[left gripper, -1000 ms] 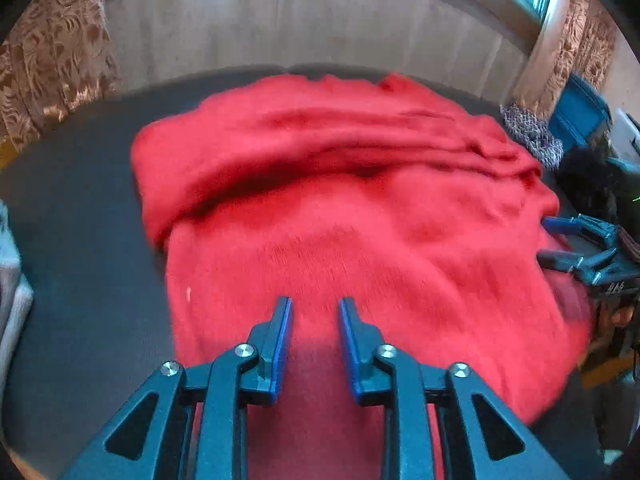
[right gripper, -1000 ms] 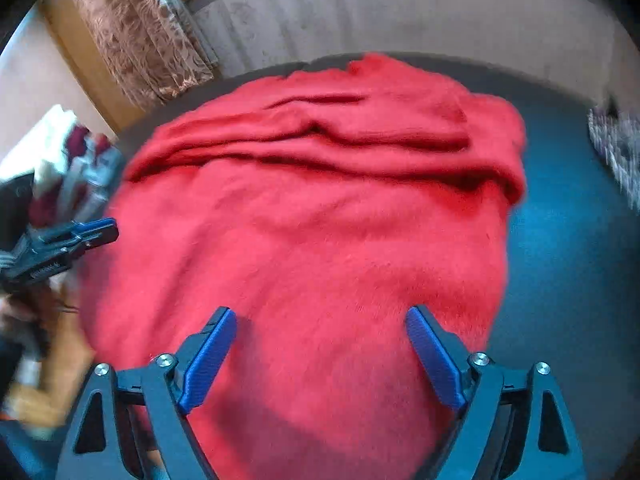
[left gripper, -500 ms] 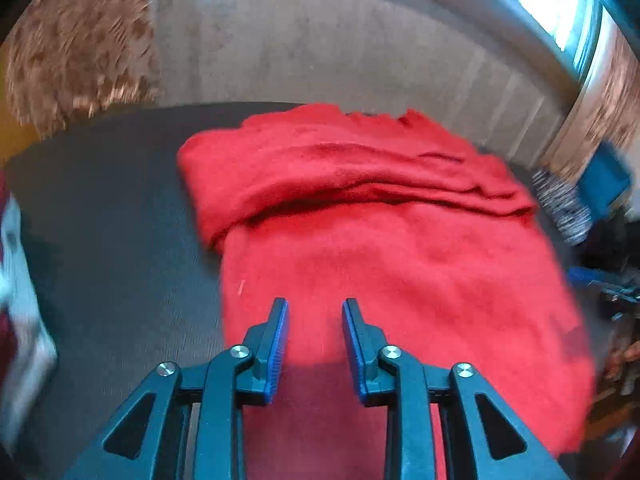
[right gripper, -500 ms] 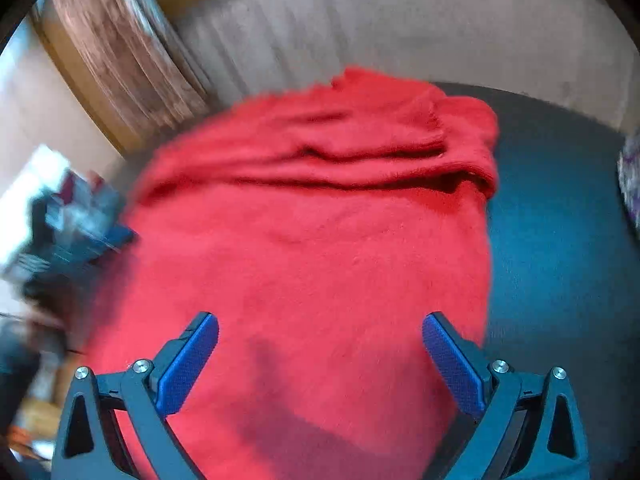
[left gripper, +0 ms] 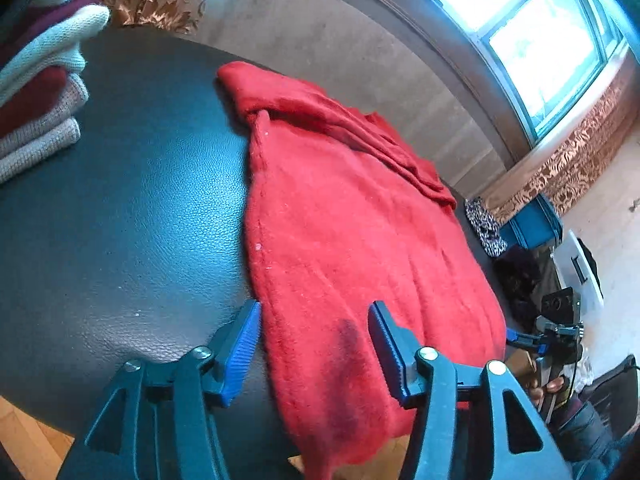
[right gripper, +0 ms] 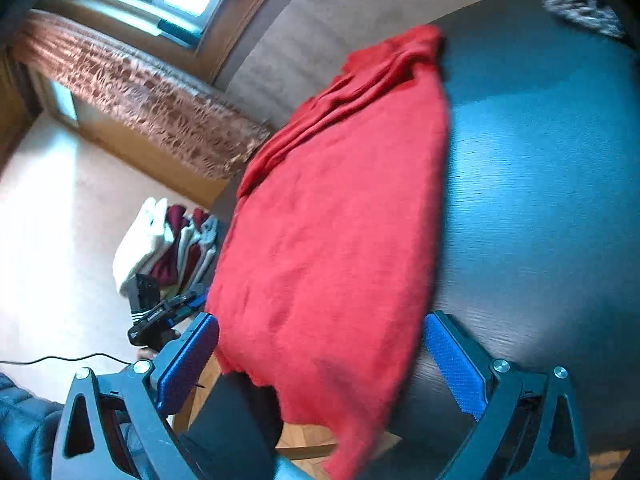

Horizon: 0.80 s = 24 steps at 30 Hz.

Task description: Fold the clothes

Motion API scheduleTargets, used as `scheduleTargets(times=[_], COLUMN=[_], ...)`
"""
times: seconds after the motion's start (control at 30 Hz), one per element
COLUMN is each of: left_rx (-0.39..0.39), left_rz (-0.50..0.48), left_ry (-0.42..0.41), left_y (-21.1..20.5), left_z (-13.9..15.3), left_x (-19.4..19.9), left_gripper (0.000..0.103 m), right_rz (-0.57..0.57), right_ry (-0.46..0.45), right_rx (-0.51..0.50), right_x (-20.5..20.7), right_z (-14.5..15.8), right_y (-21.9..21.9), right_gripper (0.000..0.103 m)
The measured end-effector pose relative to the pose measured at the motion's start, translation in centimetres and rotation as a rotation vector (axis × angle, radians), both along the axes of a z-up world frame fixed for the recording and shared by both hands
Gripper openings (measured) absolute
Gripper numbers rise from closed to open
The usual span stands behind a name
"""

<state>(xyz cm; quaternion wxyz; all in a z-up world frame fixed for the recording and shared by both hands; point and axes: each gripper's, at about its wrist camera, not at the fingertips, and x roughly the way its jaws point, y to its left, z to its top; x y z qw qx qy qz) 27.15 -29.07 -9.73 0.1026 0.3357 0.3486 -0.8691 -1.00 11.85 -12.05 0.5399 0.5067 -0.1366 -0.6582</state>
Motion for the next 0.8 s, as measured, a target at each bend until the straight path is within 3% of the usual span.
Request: scheduleTargets(times=[0.17, 0.23, 0.3, 0.37, 0.43, 0.47, 0.6, 0.8], left_rx=[-0.049, -0.036, -0.026, -0.026, -0.029, -0.034, -0.002, 0.155], left_rz=[-0.032, -0.043, -0.045, -0.035, -0.026, -0.025, -0.055, -0.092], left_ry=[-0.064, -0.084, -0.110, -0.122, -0.134, -0.139, -0.145, -0.030], left_y=[1.2, 1.3, 1.3, 1.3, 1.5, 1.7, 2.6, 3.2], left_z=[0.3, 0.3, 0.0, -0.2, -0.3, -0.2, 0.1, 1.6], left_x=[-1.9, -1.8, -1.6, -1.2, -0.8, -0.7, 0.8, 6.0], left_gripper=[0.057, 0.049, 0.013, 0.010, 0.010, 0.010, 0.009, 0.009], right_rz=[-0.007, 0.000, 0.008, 0.017, 0.025, 0.023, 0.011, -0.008], right_ry=[0.085, 0.126, 0.166, 0.205, 0.244, 0.244, 0.211, -0.047], right_rx=[0.058, 0.113, 0.171, 0.228, 0.286, 0.304, 0.307, 0.153], right_x=[0.8, 1.1, 1.3, 1.5, 1.7, 1.6, 2.1, 4.0], right_z=[0.5, 0.6, 0.7, 0.8, 0.9, 0.7, 0.4, -0.7], right_y=[-2.9, -2.7, -2.5, -2.3, -2.1, -1.6, 0.0, 3.7], right_gripper=[0.103, 0.103, 0.100, 0.079, 0.030, 0.023, 0.018, 0.014])
